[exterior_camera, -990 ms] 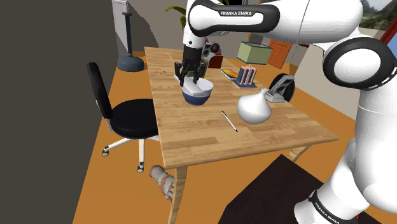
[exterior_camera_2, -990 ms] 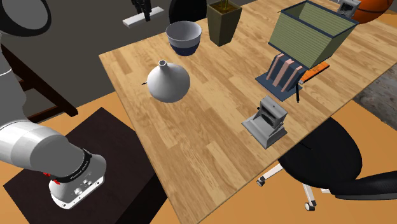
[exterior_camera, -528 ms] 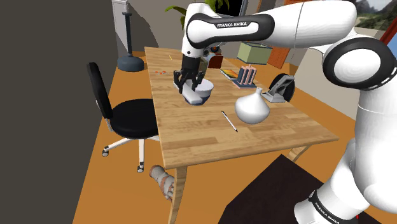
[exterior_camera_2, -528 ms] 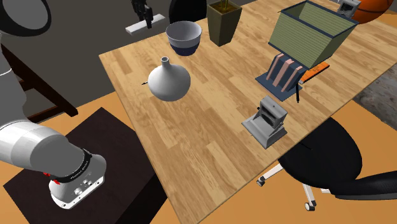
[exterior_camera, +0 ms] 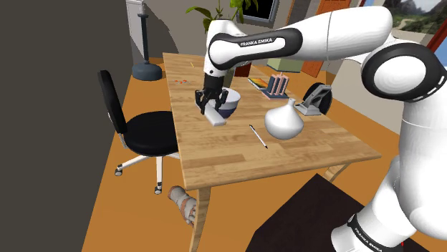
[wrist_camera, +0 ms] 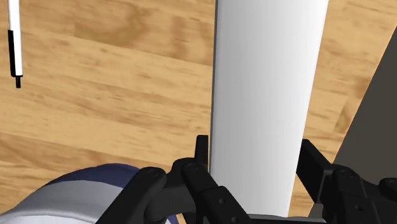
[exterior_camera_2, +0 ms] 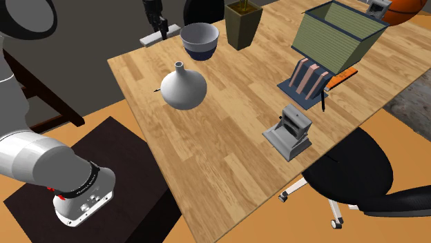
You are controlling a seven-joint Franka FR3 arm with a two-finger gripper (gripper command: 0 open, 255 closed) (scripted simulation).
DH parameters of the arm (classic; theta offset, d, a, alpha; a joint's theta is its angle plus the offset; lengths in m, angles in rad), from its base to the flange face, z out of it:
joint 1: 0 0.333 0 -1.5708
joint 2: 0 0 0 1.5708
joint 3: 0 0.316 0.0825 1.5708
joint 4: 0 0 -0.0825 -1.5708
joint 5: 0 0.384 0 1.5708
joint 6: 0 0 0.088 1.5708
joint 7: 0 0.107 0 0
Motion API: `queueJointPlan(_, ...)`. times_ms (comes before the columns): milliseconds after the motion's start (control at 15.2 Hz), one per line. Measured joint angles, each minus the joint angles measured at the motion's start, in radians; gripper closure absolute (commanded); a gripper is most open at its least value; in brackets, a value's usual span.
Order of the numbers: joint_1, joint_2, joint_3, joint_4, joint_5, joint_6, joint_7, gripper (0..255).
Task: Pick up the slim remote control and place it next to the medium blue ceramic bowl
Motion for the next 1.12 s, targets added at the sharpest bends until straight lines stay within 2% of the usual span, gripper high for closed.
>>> queueJointPlan(924, 0.000, 0.059, 0.003, -0.104, 0.006, 0.163, -0.005, 255)
queueJointPlan(1122, 0.000, 0.064, 0.003, -0.107, 0.007, 0.171, -0.007, 255)
